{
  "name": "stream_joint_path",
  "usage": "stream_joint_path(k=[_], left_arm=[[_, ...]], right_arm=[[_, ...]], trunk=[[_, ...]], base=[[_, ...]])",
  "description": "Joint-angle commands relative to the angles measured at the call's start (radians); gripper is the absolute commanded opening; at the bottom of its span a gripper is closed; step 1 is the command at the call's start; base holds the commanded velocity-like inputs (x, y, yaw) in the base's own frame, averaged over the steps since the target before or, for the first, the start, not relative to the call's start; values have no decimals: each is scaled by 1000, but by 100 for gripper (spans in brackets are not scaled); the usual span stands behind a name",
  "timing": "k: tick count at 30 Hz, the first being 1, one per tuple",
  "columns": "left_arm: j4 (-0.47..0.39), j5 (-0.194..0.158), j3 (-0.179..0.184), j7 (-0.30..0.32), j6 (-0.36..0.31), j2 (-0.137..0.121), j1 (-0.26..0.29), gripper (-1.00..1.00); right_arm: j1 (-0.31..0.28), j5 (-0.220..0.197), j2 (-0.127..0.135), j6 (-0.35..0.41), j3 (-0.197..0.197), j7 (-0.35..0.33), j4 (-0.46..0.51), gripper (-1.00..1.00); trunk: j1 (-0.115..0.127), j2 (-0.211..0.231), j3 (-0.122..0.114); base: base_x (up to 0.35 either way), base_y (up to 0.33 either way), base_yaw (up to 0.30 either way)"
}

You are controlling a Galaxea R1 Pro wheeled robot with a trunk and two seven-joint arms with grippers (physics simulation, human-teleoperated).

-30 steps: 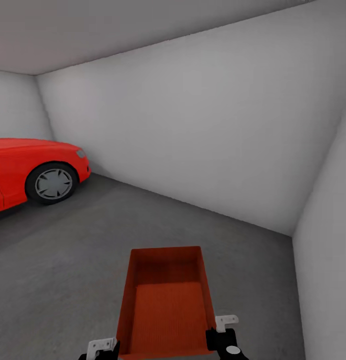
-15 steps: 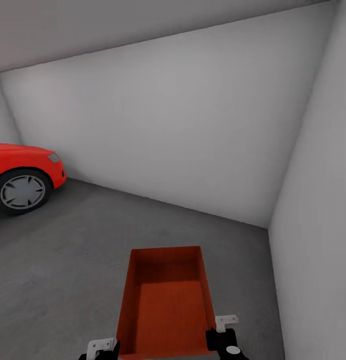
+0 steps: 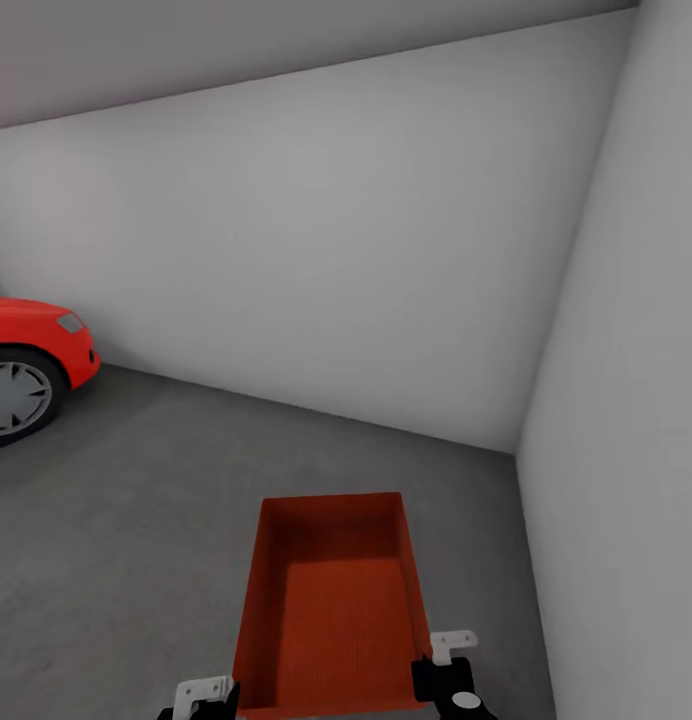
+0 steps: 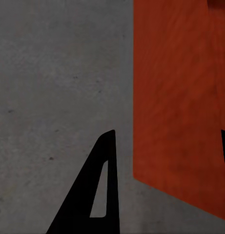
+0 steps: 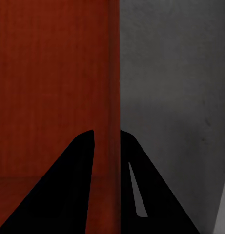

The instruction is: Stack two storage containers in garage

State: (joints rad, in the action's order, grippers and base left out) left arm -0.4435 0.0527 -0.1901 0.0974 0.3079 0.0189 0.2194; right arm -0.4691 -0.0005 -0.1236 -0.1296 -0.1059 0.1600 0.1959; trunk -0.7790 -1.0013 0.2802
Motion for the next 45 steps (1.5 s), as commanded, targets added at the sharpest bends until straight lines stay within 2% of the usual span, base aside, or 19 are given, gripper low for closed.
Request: stream_joint_path(k=[1,11,21,39,45], left_arm=[[2,-1,-18,-1,0,-12,0,-100],[2,-1,-18,-1,0,-13,0,-100],[2,-1,-18,-1,0,-12,0,-100],[1,-1,-18,-1,0,-12,0,-100],[1,-1,-18,-1,0,-12,0,-100]], right_arm=[[-2,7,1,-2,45,8,11,-100],[-2,7,1,-2,45,7,11,-100],[-2,7,1,-2,45,8,11,-100],[-2,7,1,-2,45,8,11,-100],[-2,7,1,-2,45,8,11,-100]], trunk=[[-1,-1,1],[-1,-1,1],[-1,-1,1],[-1,-1,1],[-1,-1,1]], base=[[328,0,-7],[341,0,-6],[344,20,-132],[293,189,-10],[279,212,-137]])
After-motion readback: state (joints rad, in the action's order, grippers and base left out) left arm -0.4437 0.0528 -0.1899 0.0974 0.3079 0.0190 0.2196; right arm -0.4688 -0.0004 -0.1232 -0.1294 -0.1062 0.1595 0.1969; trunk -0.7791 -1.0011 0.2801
